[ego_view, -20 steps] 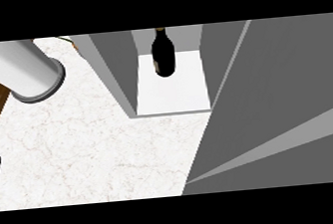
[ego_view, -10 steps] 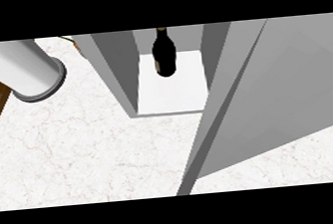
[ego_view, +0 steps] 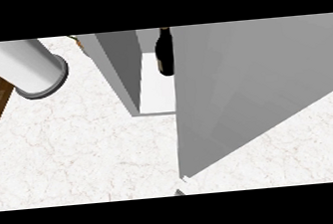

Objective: Pick up the wine, place it into the cabinet and close the cabinet

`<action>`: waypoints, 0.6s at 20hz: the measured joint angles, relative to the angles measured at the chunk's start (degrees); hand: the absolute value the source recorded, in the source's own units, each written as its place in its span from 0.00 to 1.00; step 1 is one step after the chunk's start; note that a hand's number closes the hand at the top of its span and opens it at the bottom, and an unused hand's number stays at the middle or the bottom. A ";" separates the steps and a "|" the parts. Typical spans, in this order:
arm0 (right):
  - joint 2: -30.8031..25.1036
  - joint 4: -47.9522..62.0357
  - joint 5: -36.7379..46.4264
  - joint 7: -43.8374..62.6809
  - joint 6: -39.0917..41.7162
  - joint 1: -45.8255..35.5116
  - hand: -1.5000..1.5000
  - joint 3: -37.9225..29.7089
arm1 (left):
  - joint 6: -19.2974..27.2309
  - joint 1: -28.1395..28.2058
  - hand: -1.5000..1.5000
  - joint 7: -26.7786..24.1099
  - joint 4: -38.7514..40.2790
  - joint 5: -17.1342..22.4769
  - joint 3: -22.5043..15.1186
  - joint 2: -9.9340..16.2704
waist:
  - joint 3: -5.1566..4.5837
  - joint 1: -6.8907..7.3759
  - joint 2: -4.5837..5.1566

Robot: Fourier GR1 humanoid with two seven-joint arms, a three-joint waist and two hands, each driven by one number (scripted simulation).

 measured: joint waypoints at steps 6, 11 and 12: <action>2.67 6.72 -7.18 0.34 -5.47 -12.50 1.00 -3.06 | 0.60 -3.22 0.00 2.98 0.18 1.11 0.80 -0.17 | 0.03 0.67 0.32; 7.16 19.47 -13.20 -1.42 -9.56 -27.40 1.00 -8.35 | 1.66 -4.54 0.00 3.98 0.43 0.09 0.33 -1.40 | 0.06 1.02 0.36; 7.57 22.30 -14.16 -2.56 -10.23 -29.76 1.00 -8.83 | 2.63 -5.14 0.00 4.47 -0.02 -0.21 0.25 -1.72 | 0.08 0.96 0.37</action>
